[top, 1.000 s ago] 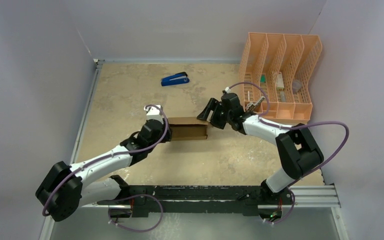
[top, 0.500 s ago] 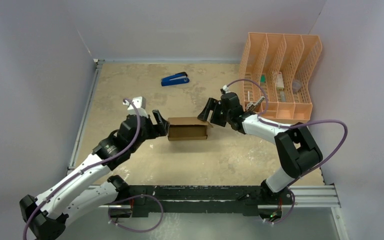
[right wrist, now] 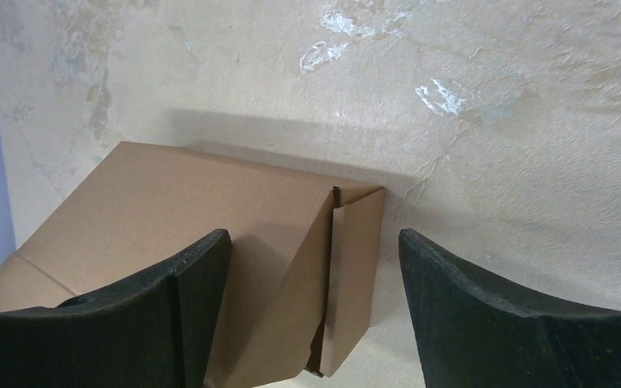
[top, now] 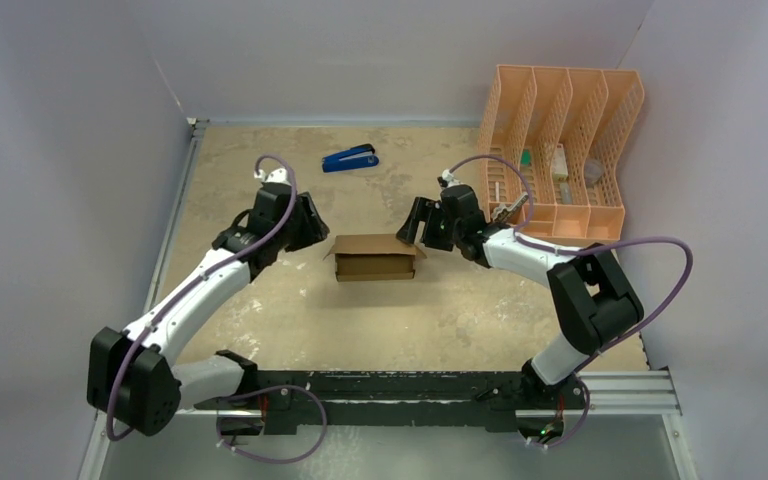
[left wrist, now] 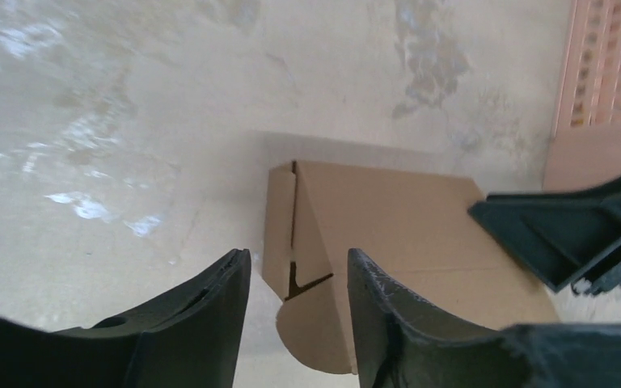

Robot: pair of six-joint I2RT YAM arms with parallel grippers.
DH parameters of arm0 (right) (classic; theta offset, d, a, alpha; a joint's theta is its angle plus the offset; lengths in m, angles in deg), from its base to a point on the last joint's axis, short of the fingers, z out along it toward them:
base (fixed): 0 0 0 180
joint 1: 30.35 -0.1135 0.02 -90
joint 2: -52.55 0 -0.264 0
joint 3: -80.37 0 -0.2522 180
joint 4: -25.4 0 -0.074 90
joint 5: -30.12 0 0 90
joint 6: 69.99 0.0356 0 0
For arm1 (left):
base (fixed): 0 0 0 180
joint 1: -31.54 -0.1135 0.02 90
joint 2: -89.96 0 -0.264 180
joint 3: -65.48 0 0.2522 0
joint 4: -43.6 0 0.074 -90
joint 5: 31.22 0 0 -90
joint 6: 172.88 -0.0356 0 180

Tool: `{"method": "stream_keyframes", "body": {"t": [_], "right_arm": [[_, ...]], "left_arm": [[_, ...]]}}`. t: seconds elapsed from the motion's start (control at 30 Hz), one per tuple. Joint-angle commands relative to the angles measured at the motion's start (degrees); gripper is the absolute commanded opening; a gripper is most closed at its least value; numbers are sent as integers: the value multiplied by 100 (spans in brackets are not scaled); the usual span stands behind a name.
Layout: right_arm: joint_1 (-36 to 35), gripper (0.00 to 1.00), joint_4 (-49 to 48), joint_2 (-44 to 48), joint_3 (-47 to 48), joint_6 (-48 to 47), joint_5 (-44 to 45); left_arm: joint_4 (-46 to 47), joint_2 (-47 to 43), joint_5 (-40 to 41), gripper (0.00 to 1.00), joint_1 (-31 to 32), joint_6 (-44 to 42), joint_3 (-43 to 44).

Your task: Fold the paper box

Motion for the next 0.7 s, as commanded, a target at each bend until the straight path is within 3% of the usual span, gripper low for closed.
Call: {"method": "stream_keyframes", "body": {"t": [0.0,0.37,0.67], "right_arm": [[-17,79,-268,-21,130,-310,252],[-22,79,-515,-60,-281,-740,250],[-43,75,-674,-444,-453,-1013,-8]], "left_arm": [[258,332,-1120,44,0,-70,124],[559,677,-1253,42,9,-150,-1044],[846,1151,-1147,42,33,-249,-1361]]}}
